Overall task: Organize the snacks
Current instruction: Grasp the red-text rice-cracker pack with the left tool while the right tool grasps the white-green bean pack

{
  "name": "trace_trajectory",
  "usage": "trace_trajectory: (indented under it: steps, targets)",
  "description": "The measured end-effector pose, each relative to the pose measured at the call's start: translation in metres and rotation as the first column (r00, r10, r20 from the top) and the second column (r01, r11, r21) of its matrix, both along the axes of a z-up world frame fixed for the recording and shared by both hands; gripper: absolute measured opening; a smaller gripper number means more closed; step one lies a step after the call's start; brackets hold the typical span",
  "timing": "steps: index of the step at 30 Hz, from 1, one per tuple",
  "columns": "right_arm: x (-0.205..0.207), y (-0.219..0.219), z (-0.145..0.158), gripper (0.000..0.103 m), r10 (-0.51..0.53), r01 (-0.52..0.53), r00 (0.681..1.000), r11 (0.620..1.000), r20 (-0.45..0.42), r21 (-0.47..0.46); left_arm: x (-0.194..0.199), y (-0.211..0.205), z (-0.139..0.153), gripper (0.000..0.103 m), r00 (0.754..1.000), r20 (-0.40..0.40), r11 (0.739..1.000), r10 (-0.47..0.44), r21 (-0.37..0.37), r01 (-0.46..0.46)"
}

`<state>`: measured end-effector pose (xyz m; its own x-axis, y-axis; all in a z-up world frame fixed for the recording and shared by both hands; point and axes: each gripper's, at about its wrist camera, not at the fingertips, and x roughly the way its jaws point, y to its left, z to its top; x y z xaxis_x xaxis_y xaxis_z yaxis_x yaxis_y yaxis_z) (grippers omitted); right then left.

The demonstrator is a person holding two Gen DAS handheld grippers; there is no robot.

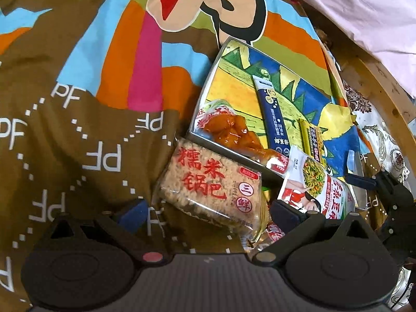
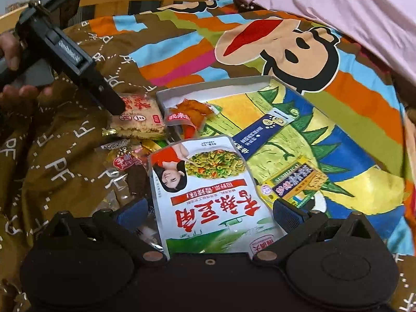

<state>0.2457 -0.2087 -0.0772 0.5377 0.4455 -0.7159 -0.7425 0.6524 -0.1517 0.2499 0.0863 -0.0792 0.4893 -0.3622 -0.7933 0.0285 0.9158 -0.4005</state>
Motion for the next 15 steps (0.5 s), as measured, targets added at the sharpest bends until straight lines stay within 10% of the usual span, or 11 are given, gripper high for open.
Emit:
trace_trajectory:
  steps: [15]
  targets:
    - [0.002,0.003,-0.002,0.086,-0.024,0.026,0.998,0.998,-0.052,0.051,-0.001,-0.035,-0.005,0.102,0.997,0.064,0.976,-0.043,0.216,0.029]
